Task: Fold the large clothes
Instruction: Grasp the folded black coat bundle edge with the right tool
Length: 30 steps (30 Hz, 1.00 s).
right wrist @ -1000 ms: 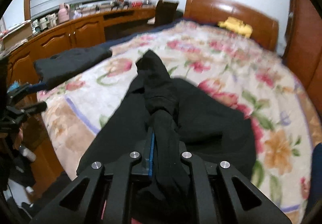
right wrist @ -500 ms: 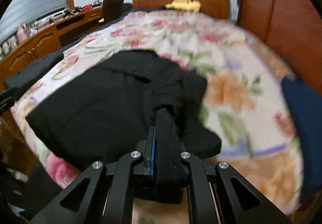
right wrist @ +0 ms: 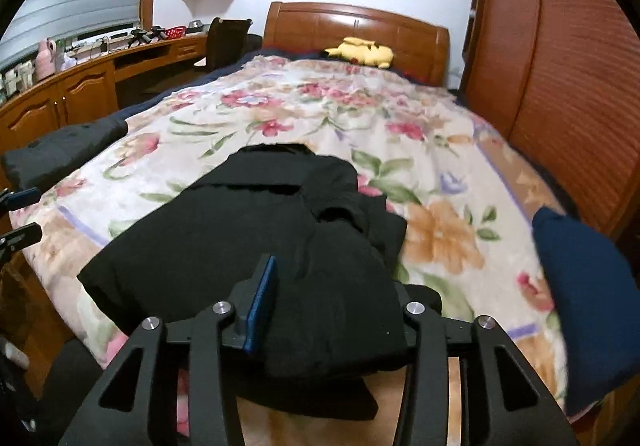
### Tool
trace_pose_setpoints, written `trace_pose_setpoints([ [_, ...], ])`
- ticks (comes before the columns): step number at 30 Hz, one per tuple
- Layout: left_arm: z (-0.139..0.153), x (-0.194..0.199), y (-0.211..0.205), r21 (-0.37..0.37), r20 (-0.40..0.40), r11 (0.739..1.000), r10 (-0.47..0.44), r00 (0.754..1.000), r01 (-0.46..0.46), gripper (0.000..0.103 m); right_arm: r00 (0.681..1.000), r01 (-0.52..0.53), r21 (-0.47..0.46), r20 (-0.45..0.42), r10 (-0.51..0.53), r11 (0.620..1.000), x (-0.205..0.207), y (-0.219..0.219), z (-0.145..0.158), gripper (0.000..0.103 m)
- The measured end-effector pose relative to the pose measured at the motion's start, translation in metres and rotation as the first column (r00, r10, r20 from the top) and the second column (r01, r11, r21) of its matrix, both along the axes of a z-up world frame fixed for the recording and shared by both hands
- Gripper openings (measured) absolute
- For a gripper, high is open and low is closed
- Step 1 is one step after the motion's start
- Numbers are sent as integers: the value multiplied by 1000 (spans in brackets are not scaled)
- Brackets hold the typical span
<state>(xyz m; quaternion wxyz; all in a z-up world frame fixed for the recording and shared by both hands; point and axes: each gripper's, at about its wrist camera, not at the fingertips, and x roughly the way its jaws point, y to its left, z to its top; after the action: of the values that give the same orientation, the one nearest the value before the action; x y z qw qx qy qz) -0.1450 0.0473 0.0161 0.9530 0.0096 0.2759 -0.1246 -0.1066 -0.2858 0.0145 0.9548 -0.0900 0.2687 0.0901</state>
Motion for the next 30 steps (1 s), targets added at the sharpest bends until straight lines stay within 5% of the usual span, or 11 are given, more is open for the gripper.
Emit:
trace_pose_setpoints([
  [5, 1, -5, 1, 5, 7, 1000, 5, 1000, -5, 88, 998, 49, -24, -28, -50, 998, 0, -1, -9, 48],
  [9, 1, -5, 4, 1, 5, 1000, 11, 1000, -11, 88, 992, 123, -120, 22, -121, 985, -11, -2, -3, 83],
  [13, 0, -5, 5, 0, 6, 1000, 9, 1000, -9, 88, 999, 35, 25, 0, -35, 999, -17, -14, 9, 83],
  [16, 0, -4, 4, 1, 0, 1000, 7, 1000, -7, 88, 999, 5, 25, 46, -6, 1000, -27, -5, 15, 83],
  [23, -2, -1, -3, 11, -9, 1000, -1, 1000, 2, 88, 981, -194, 69, 7, 193, 979, -34, 55, 7, 44],
  [30, -2, 0, -4, 9, -8, 1000, 8, 1000, -7, 88, 968, -236, 63, -68, 240, 970, -26, 92, -30, 41],
])
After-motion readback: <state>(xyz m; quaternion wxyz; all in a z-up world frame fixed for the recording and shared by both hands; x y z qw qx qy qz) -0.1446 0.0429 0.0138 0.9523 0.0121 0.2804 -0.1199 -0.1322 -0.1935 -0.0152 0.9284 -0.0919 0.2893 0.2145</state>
